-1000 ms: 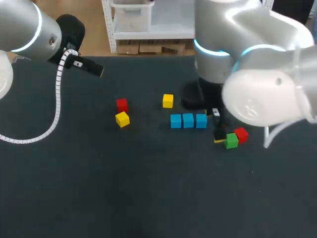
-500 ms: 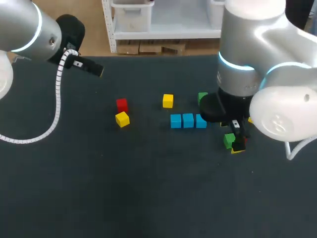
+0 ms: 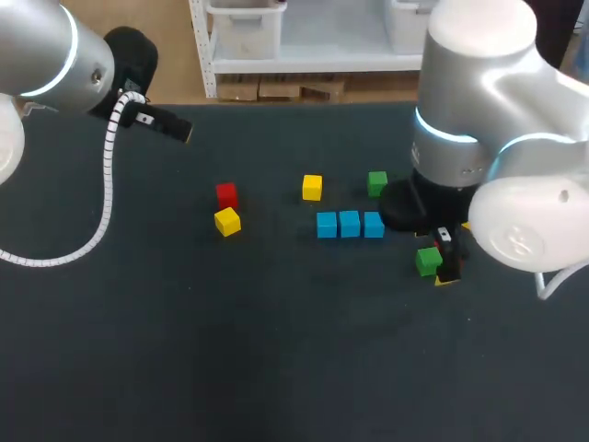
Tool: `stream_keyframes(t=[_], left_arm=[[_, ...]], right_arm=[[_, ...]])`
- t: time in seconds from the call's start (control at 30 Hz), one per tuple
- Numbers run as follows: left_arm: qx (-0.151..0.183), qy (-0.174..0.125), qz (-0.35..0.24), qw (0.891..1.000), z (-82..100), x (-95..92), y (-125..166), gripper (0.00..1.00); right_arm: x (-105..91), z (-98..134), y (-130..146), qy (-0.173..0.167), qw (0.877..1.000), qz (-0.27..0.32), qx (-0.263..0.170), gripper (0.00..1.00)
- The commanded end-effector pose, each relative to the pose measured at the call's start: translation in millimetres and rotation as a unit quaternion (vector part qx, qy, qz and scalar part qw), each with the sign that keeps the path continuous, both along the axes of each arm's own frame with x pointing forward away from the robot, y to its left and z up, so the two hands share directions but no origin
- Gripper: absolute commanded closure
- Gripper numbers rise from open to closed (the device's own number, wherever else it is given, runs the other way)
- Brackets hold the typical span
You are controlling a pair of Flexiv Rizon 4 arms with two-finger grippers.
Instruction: Place the blue cubes, place green cubes on the blue cubes, place the yellow cubes on the green cubes, then place the red cubes on the yellow cubes, and place purple cube on the red cubes.
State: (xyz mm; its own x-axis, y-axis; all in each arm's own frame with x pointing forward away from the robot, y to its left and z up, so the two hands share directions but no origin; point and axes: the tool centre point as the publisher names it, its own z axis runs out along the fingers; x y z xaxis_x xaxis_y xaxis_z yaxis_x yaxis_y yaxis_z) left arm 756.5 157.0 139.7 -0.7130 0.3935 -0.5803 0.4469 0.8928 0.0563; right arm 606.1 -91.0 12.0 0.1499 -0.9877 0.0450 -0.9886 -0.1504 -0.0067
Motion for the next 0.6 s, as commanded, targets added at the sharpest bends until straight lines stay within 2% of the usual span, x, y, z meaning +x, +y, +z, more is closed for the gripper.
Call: stream_keyframes(t=[0.03, 0.1, 0.17, 0.23, 0.3, 0.33, 0.37, 0.4, 0.6], left_arm=[[0.000, 0.000, 0.000, 1.000, 0.1, 0.2, 0.0, 0.00], [0.000, 0.000, 0.000, 1.000, 0.1, 0.2, 0.0, 0.00], [0.000, 0.000, 0.000, 1.000, 0.1, 0.2, 0.0, 0.00], [0.000, 0.000, 0.000, 1.000, 0.1, 0.2, 0.0, 0.00], [0.000, 0.000, 0.000, 1.000, 0.1, 0.2, 0.0, 0.00], [0.000, 0.000, 0.000, 1.000, 0.1, 0.2, 0.0, 0.00], [0.000, 0.000, 0.000, 1.000, 0.1, 0.2, 0.0, 0.00], [0.000, 0.000, 0.000, 1.000, 0.1, 0.2, 0.0, 0.00], [0.000, 0.000, 0.000, 1.000, 0.1, 0.2, 0.0, 0.00]], right_arm=[[6.9, -8.6, 4.0, 0.006, 1.000, 0.001, -0.002, 0.07], [7.9, -11.3, 5.3, 0.010, 1.000, 0.002, -0.004, 0.15], [8.8, -14.0, 5.5, 0.012, 1.000, 0.002, -0.007, 0.49], [9.4, -15.2, 5.0, 0.013, 1.000, 0.001, -0.007, 0.58], [9.5, -16.2, 4.7, 0.013, 1.000, 0.000, -0.009, 0.71], [9.3, -16.2, 4.7, 0.015, 1.000, -0.001, -0.009, 0.79], [9.2, -16.1, 4.8, 0.015, 1.000, -0.002, -0.010, 0.93], [9.1, -16.1, 4.7, 0.016, 1.000, -0.003, -0.012, 1.00], [6.0, -2.7, 7.0, 0.032, 0.999, -0.013, -0.027, 1.00]])
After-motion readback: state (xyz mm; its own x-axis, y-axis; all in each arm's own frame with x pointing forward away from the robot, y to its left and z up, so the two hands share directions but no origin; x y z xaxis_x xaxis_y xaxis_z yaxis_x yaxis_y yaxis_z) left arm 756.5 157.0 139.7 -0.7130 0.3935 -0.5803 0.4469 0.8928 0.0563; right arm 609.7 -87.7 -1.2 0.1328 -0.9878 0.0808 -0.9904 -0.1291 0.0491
